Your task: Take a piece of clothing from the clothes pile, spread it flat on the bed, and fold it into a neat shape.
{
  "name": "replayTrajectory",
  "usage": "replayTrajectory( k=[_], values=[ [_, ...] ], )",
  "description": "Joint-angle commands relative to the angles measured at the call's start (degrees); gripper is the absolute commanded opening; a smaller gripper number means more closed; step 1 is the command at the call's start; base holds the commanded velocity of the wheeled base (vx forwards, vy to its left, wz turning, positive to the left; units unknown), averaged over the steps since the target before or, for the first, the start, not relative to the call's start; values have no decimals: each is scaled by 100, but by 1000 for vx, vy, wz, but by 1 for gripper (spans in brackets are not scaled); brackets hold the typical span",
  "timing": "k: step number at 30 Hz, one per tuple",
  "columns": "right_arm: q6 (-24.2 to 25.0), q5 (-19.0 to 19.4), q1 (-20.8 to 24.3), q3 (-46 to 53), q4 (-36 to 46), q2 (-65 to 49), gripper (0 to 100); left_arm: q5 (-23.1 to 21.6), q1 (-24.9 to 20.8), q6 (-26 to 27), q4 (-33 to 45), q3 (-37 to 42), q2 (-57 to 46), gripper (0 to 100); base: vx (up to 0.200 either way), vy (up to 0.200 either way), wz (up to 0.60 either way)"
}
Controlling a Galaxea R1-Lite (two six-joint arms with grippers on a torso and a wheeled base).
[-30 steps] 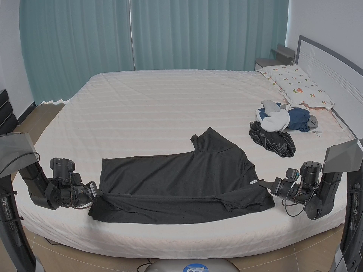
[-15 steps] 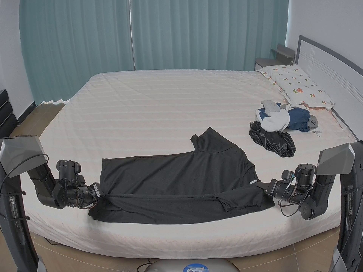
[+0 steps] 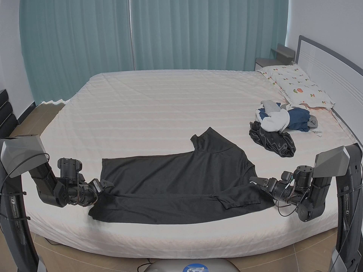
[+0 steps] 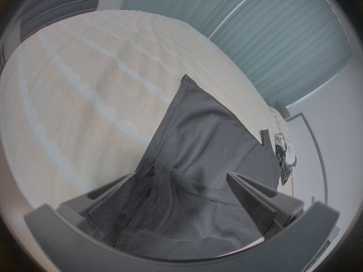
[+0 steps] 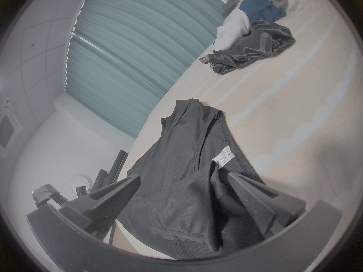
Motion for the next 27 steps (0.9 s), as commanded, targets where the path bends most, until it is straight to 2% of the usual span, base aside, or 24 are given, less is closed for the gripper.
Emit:
replayTrajectory(
  k=[1,8,26,27],
  values=[
    [183,-18,-101,30,-85,-106,100,1,5,-111,-2,-37,-40,100,0,0,0],
    [543,-203,-171,153,-76,-194,100,-25,32,-216,-11,191,-277,100,0,0,0],
    [526,-221,-118,241,-76,-150,100,-8,58,-128,-143,-81,-110,100,0,0,0],
    [526,-221,-110,249,-76,-150,100,-8,58,30,-187,-37,-40,100,0,0,0]
  ],
)
